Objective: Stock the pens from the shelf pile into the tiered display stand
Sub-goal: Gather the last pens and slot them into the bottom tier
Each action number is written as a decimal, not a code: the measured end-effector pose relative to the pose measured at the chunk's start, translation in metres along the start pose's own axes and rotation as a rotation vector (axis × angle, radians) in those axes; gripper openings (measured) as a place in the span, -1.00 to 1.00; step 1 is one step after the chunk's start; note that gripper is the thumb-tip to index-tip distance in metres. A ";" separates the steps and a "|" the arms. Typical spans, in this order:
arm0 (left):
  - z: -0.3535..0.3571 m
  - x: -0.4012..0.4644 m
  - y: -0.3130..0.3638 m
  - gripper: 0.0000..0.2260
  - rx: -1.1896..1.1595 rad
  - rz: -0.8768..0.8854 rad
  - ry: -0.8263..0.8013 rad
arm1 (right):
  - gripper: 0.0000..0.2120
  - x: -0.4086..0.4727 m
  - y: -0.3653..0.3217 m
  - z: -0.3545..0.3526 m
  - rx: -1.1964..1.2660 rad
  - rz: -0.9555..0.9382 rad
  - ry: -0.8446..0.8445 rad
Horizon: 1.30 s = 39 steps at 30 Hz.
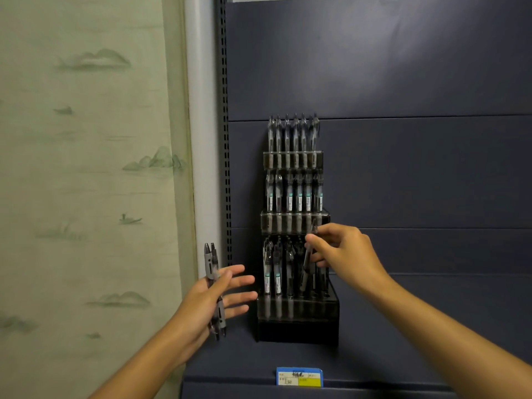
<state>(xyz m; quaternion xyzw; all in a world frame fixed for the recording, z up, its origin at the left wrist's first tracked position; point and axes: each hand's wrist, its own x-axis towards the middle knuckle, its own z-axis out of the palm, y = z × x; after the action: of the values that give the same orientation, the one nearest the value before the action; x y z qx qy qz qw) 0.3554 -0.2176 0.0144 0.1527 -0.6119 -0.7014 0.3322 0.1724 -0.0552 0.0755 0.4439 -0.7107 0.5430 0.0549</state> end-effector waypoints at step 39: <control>0.046 -0.012 0.001 -0.66 0.018 -0.041 -0.320 | -0.81 -0.034 -0.039 0.031 -0.067 -0.270 -0.296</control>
<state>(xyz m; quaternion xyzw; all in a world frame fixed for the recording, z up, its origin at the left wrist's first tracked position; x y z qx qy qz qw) 0.3365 -0.1751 0.0228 0.0543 -0.6599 -0.7180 0.2146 0.2324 -0.0617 0.0718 0.6081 -0.6628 0.4354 0.0370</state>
